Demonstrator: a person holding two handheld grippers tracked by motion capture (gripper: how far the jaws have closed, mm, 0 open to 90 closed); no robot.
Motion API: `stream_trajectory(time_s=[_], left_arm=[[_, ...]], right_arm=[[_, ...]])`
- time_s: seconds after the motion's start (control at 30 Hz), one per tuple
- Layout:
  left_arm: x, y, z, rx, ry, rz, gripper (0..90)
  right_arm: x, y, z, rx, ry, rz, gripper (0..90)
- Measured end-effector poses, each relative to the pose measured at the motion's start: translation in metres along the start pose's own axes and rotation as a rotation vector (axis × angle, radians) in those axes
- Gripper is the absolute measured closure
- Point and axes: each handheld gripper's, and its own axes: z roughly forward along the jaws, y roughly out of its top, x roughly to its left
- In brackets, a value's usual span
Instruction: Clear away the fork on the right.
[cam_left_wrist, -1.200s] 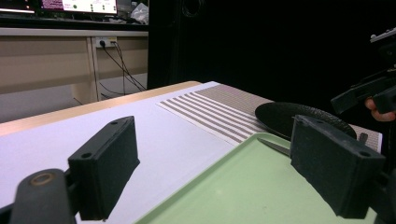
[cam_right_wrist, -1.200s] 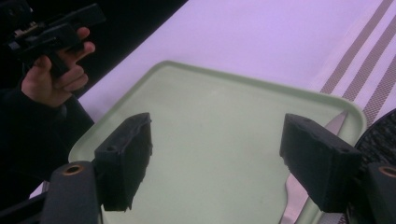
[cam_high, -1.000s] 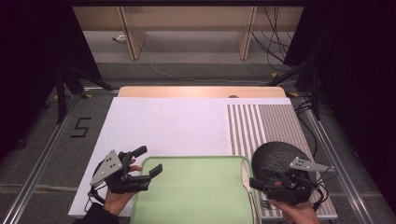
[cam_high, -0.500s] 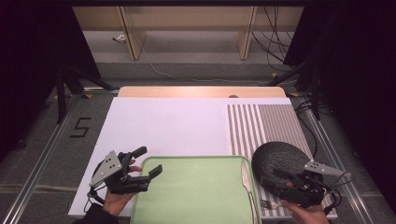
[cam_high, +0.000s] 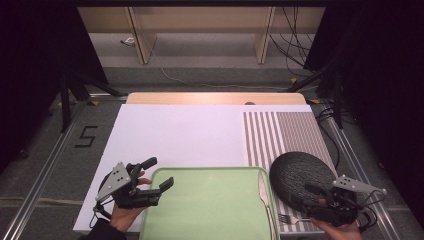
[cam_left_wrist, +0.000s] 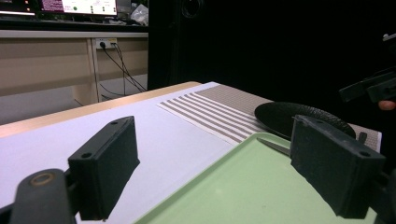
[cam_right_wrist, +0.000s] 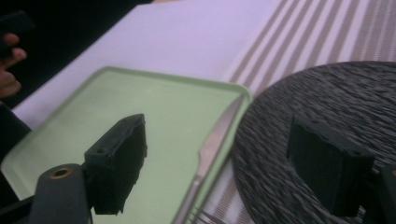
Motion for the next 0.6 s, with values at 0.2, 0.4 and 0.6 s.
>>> stream_trajectory(time_s=[0.2,0.4,0.6], left_arm=[[0.0,0.0,0.001,0.002,-0.003,0.003,15.0],[0.0,0.0,0.001,0.002,-0.003,0.004,15.0],[-0.001,0.0,0.001,0.003,-0.003,0.007,15.0]], right_arm=[[-0.002,-0.005,-0.012,0.058,-0.103,-0.063,21.5],[-0.009,-0.007,-0.015,0.103,-0.137,-0.065,21.4],[-0.013,-0.01,-0.019,0.126,-0.192,-0.063,21.3]])
